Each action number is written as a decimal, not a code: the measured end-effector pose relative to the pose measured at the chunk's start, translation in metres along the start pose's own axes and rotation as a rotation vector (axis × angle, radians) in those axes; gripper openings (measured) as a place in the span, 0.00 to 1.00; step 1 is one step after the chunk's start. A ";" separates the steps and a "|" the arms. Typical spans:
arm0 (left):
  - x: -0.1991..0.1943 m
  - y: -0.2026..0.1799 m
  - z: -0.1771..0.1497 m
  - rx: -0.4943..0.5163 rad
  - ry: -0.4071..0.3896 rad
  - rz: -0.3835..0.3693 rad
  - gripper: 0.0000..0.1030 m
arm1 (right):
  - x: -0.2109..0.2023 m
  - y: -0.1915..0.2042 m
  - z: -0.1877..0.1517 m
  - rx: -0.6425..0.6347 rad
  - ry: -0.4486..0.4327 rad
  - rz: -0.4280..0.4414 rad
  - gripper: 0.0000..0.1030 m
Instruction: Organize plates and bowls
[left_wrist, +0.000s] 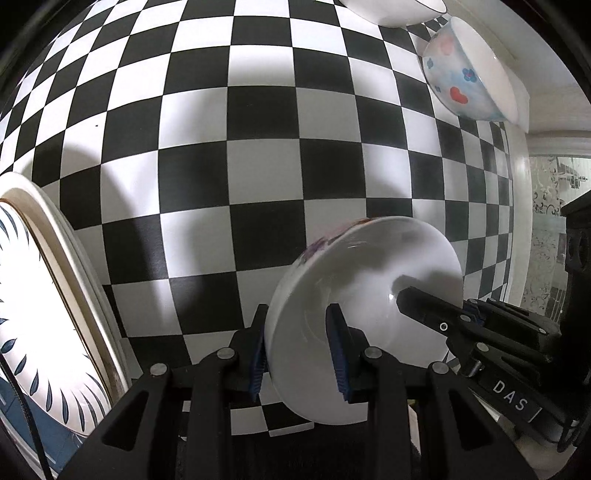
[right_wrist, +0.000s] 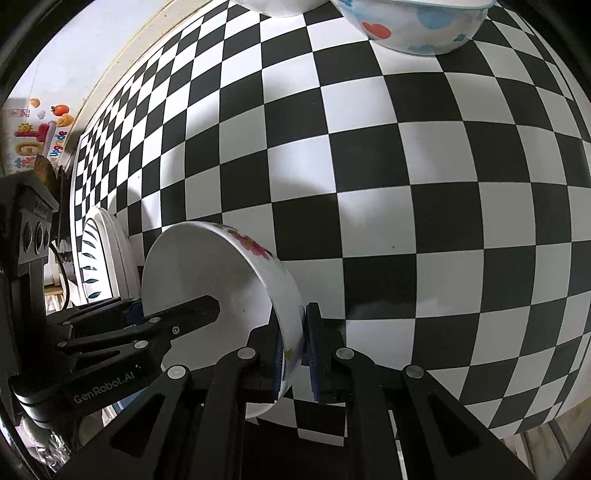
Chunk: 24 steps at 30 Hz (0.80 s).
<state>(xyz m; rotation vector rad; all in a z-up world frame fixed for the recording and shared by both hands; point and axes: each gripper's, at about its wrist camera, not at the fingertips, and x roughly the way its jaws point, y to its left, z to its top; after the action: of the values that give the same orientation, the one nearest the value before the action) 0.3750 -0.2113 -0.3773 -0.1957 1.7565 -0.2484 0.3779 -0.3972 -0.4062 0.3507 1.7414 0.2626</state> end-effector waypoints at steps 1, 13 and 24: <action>0.000 0.000 0.000 0.002 0.000 0.002 0.27 | 0.000 0.000 0.001 -0.002 -0.002 -0.004 0.12; -0.015 -0.004 -0.004 -0.008 -0.020 0.010 0.27 | -0.007 -0.013 0.003 0.033 0.009 0.043 0.13; -0.106 -0.037 0.046 0.007 -0.237 -0.024 0.31 | -0.112 -0.056 0.027 0.085 -0.158 0.060 0.21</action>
<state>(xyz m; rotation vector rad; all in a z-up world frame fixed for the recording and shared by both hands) 0.4413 -0.2210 -0.2761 -0.2316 1.5189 -0.2389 0.4188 -0.4915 -0.3294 0.4731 1.5910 0.1990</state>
